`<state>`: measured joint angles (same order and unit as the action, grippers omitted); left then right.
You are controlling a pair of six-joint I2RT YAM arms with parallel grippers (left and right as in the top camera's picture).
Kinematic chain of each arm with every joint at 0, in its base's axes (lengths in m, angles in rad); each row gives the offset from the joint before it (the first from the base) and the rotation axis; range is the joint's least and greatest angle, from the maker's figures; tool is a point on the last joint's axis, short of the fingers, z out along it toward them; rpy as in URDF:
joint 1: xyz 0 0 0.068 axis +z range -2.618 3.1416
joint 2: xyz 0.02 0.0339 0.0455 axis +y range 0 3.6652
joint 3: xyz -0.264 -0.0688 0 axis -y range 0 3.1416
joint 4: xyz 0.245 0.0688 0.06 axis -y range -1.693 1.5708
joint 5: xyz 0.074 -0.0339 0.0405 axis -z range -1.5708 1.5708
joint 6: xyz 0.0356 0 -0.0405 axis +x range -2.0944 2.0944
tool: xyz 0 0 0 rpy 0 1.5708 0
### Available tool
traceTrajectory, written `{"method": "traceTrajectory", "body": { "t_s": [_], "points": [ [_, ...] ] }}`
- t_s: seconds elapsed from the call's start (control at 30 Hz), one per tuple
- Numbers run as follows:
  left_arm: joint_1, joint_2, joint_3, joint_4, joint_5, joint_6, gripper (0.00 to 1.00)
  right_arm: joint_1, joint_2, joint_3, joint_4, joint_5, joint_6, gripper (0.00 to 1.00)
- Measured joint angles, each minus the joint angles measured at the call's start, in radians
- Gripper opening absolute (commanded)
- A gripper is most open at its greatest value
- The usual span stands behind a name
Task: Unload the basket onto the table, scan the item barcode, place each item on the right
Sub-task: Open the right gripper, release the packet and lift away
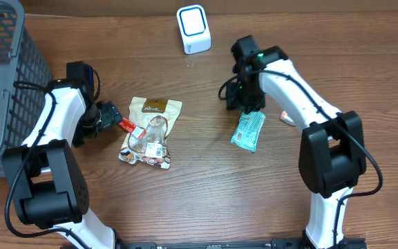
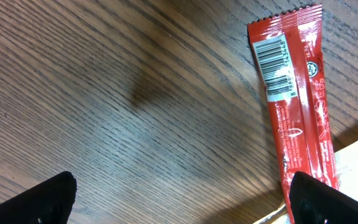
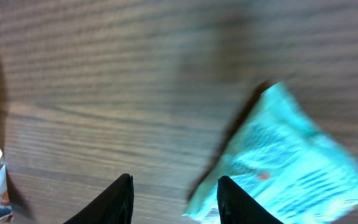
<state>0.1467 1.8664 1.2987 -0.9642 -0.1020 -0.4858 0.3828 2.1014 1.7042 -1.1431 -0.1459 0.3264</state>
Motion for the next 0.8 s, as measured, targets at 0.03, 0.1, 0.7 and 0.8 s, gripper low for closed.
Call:
{"method": "traceTrajectory", "body": {
  "t_s": [0.03,0.1,0.7,0.8],
  "points": [
    [0.000,0.000,0.000,0.000,0.000,0.000,1.00,0.014,0.000,-0.011,0.005,0.001,0.016,0.44],
    [0.000,0.000,0.000,0.000,0.000,0.000,1.00,0.037,0.000,-0.032,0.019,0.006,0.042,0.44],
    [0.000,0.000,0.000,0.000,0.000,0.000,1.00,0.092,0.000,-0.225,0.103,0.181,0.161,0.45],
    [0.000,0.000,0.000,0.000,0.000,0.000,1.00,0.075,0.000,-0.225,0.086,0.194,0.164,0.45]
  ]
}}
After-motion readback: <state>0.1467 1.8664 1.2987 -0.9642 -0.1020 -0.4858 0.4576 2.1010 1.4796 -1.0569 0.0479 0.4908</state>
